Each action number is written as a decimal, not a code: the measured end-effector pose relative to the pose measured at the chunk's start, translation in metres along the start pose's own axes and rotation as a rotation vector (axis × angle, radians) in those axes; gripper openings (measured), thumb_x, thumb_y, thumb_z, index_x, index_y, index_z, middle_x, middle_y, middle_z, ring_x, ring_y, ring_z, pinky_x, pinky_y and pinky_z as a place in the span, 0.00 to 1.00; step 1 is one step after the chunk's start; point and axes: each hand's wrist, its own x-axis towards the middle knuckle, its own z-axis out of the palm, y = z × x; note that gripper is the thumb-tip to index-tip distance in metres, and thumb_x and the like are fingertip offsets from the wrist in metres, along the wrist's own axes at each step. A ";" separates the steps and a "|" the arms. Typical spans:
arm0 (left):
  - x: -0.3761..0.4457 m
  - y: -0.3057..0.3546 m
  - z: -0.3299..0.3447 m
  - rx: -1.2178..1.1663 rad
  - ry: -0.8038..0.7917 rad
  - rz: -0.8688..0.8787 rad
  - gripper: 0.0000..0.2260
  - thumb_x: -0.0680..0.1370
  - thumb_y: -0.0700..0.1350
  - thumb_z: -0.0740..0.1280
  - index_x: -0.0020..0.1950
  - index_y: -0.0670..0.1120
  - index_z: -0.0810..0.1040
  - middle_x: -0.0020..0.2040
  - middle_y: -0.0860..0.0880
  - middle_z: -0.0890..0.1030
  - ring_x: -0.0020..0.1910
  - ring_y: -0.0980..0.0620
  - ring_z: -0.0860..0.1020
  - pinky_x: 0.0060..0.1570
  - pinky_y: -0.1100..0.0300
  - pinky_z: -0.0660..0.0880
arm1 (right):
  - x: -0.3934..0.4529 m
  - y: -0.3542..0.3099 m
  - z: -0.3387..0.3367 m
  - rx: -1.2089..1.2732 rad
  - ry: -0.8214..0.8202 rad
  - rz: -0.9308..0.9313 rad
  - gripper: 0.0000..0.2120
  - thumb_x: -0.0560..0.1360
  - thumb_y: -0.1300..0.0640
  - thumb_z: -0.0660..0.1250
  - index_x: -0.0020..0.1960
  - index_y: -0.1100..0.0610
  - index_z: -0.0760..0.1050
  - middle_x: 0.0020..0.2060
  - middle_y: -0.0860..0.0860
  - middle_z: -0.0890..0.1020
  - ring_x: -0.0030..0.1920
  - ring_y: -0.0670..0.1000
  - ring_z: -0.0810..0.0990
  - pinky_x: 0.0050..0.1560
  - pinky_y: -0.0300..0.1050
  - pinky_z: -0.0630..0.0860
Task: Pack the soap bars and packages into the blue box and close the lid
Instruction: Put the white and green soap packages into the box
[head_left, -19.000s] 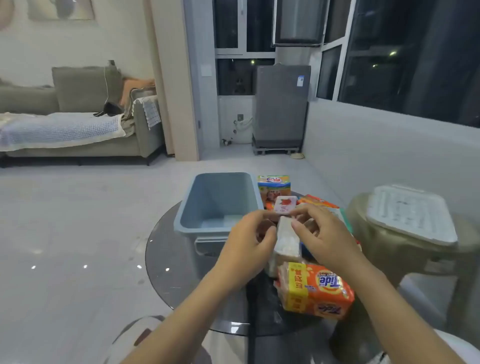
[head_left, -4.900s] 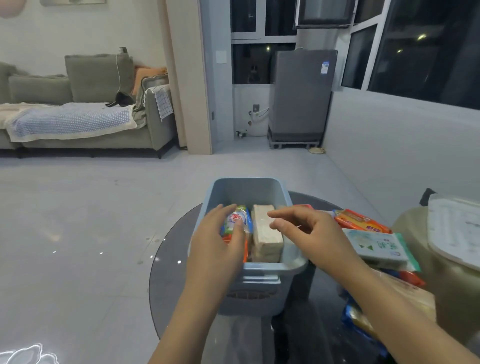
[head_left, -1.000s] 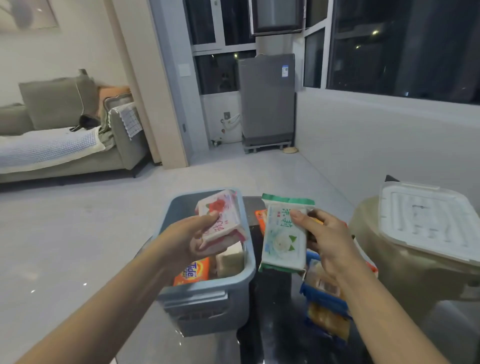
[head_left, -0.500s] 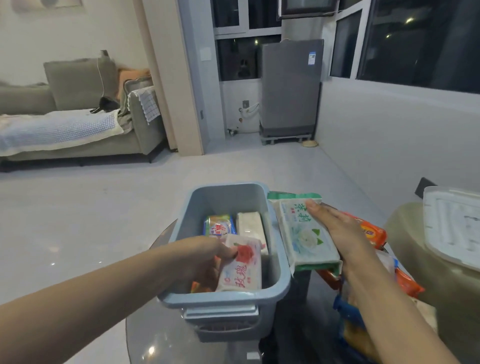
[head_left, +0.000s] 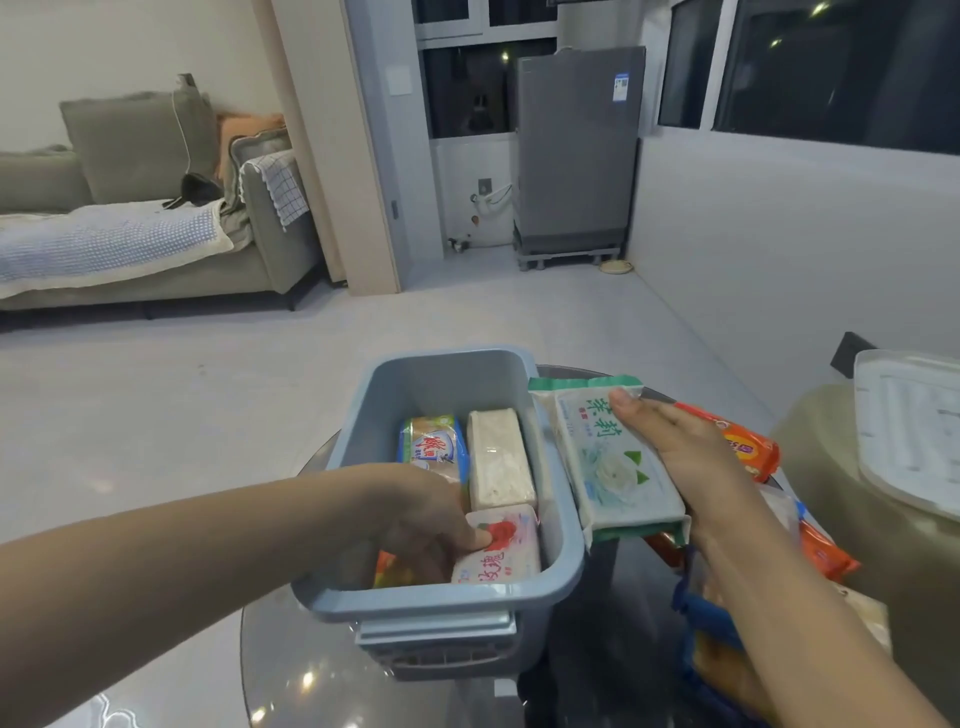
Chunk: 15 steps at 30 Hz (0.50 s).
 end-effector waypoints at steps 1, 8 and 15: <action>0.002 0.000 0.003 0.004 0.018 0.005 0.15 0.79 0.43 0.64 0.61 0.36 0.74 0.62 0.39 0.80 0.62 0.42 0.78 0.59 0.54 0.76 | 0.000 0.000 0.000 -0.003 0.001 0.003 0.17 0.62 0.47 0.75 0.46 0.56 0.80 0.38 0.54 0.87 0.37 0.55 0.86 0.28 0.42 0.79; 0.015 -0.001 0.007 0.099 0.164 0.036 0.25 0.69 0.55 0.73 0.60 0.42 0.75 0.54 0.43 0.84 0.50 0.46 0.83 0.54 0.55 0.80 | -0.001 0.002 0.000 -0.021 0.015 0.016 0.17 0.64 0.48 0.74 0.48 0.56 0.79 0.38 0.52 0.87 0.36 0.54 0.86 0.27 0.41 0.79; 0.029 0.002 0.013 0.254 0.266 0.065 0.24 0.67 0.58 0.75 0.51 0.41 0.78 0.42 0.44 0.84 0.32 0.49 0.80 0.44 0.56 0.80 | 0.001 0.009 -0.004 -0.006 -0.024 0.007 0.16 0.59 0.45 0.75 0.42 0.53 0.82 0.41 0.54 0.87 0.40 0.56 0.86 0.34 0.48 0.81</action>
